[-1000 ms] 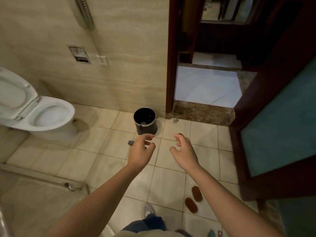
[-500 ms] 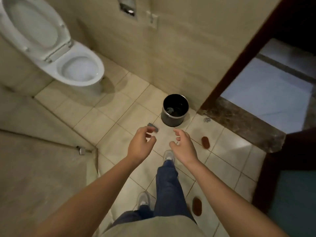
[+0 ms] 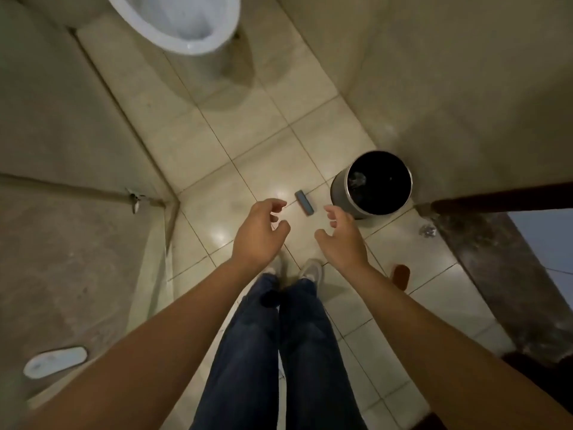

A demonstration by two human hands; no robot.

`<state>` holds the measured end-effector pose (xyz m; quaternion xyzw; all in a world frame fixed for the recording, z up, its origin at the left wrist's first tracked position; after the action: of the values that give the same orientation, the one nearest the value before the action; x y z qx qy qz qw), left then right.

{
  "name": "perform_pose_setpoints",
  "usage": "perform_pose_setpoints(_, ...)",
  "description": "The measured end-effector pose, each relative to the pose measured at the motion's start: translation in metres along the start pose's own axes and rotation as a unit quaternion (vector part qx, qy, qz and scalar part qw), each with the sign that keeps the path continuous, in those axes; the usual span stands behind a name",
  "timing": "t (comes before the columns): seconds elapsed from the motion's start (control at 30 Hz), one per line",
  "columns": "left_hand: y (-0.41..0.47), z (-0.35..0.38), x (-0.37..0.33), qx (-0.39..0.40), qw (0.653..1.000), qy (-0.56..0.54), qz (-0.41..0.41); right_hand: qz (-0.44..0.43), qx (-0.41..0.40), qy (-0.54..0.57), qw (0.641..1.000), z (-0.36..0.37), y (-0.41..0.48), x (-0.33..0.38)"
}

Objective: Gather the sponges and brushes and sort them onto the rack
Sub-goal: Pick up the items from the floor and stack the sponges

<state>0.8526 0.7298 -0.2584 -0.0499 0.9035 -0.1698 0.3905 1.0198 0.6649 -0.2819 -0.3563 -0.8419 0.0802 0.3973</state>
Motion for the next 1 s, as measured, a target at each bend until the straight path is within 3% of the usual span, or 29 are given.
perform_pose_setpoints(0.33,0.119,0.172,0.155,0.020,0.997,-0.050,-0.063,0.018,0.022,-0.031,0.999,0.182,0.149,-0.145)
perform_pose_setpoints(0.53,0.170,0.259,0.242,0.058,0.994,-0.026,-0.094,0.044,0.002,-0.035,0.998,0.267,0.215,-0.220)
perform_pose_setpoints(1.0,0.216,0.348,0.311,0.082,0.991,-0.020,-0.108,0.022,-0.042,0.022,0.999,0.337,0.288,-0.290)
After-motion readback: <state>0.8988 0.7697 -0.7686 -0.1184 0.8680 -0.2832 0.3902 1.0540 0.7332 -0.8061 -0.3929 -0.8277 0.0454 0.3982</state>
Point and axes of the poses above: each hand's wrist, its own y-axis towards the middle knuckle, its own z-axis out of the palm, x = y × z, the point moved 6 cm from there along y, towards the middle knuckle, and after that the axes turned 13 degrees about -x, right-handed, at the moved point
